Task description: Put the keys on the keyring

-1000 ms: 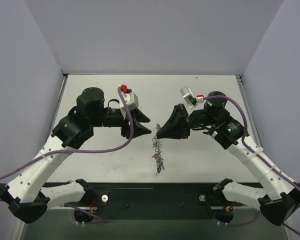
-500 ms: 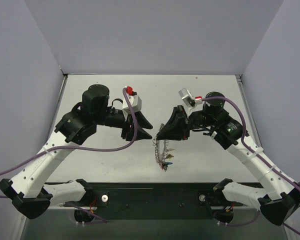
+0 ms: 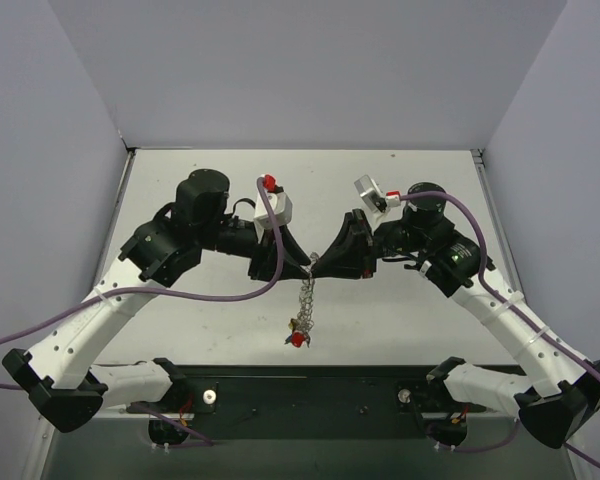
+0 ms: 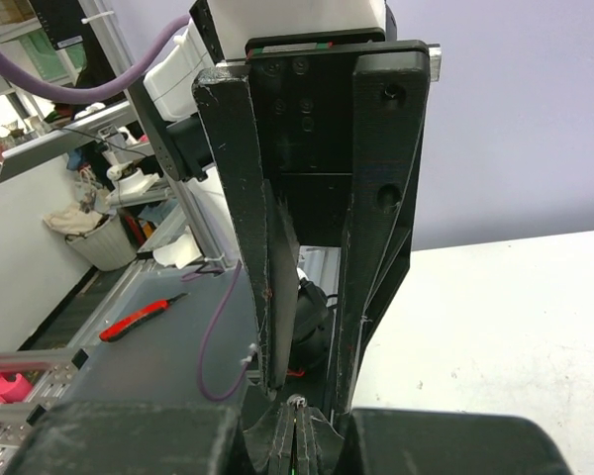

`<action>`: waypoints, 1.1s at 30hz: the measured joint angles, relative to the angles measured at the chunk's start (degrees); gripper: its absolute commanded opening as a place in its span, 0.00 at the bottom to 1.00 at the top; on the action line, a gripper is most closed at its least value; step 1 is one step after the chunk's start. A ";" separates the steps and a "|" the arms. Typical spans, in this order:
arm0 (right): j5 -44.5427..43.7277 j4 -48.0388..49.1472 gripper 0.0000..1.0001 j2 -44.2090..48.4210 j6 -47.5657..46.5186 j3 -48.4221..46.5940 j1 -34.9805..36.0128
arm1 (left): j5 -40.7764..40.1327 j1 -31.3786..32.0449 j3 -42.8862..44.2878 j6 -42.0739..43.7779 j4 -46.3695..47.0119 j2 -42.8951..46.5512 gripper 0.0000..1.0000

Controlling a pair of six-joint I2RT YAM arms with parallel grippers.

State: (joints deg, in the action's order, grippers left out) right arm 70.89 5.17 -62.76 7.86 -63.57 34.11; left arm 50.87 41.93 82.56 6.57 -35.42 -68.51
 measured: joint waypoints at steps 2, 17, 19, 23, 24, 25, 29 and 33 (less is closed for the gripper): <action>-0.04 0.00 0.00 0.00 -0.09 0.00 0.00 | 0.00 0.04 0.00 -0.04 0.00 -0.13 0.37; -1.27 -0.61 0.00 0.24 -0.22 0.00 -0.42 | -2.75 1.22 -0.07 -0.17 -0.35 -1.97 0.00; -1.64 -0.76 0.00 0.31 -0.24 0.02 -0.42 | -3.10 1.29 -0.15 -0.17 -0.26 -1.97 0.00; -2.99 -1.14 0.00 0.42 -0.22 0.61 -0.46 | -4.17 1.29 -1.88 -0.61 1.51 -1.49 0.00; -3.23 -1.11 0.00 0.46 -0.22 1.01 -0.48 | -4.55 1.29 -2.69 -0.96 2.23 -1.25 0.00; -3.50 -1.09 0.00 0.46 -0.17 1.36 -0.50 | -4.94 1.33 -3.63 -1.31 2.95 -0.94 0.00; -4.66 -0.09 0.00 0.35 0.81 3.63 -0.66 | -7.41 1.49 -7.06 -2.45 5.27 -0.02 0.00; -5.25 4.52 0.00 -0.57 2.89 6.82 -0.70 | -10.67 1.46 -9.25 -2.91 5.35 0.68 0.07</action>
State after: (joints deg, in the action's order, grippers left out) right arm 65.65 9.69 -63.33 10.74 -56.75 33.41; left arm 40.21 43.40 73.32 3.66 -30.06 -67.83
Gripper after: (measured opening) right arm 0.030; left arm 0.027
